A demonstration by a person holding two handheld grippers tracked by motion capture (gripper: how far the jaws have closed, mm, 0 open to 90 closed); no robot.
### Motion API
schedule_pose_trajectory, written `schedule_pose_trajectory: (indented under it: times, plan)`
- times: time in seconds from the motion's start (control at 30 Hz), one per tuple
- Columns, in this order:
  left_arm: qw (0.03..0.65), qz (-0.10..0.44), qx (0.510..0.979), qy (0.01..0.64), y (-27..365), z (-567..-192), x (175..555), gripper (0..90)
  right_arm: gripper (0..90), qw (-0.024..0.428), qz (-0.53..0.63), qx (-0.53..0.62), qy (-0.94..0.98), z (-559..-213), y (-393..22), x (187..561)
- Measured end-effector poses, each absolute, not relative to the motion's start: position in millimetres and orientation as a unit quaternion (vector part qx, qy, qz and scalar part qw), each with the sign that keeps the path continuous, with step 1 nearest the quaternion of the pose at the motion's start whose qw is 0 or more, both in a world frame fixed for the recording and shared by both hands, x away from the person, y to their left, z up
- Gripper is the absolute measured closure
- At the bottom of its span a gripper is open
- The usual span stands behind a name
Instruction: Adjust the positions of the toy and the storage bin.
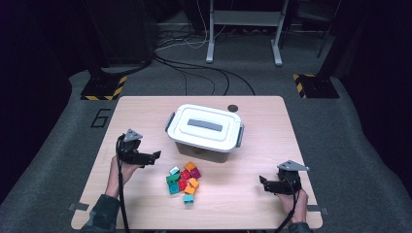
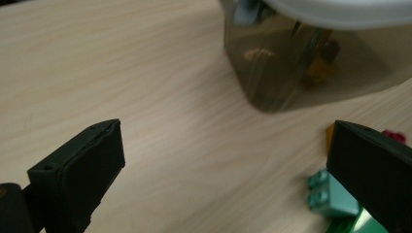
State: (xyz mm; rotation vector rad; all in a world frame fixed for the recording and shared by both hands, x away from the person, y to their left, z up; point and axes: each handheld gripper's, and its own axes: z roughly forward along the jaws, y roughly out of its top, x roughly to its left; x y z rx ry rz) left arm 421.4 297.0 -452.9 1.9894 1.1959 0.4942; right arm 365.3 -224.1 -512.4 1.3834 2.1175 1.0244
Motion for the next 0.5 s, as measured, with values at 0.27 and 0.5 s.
schedule_pose_trajectory:
  times: [0.27,0.5]
  plan:
    - [0.338,0.184,0.774,0.503,314.7,-505.1,396.4,0.0,2.9,0.193,0.384,0.457,0.779,-488.5,-208.3,367.7]
    - [0.326,0.213,0.763,0.515,319.3,-529.9,382.7,0.0,0.3,0.185,0.392,0.429,0.792,-462.2,-189.4,374.8]
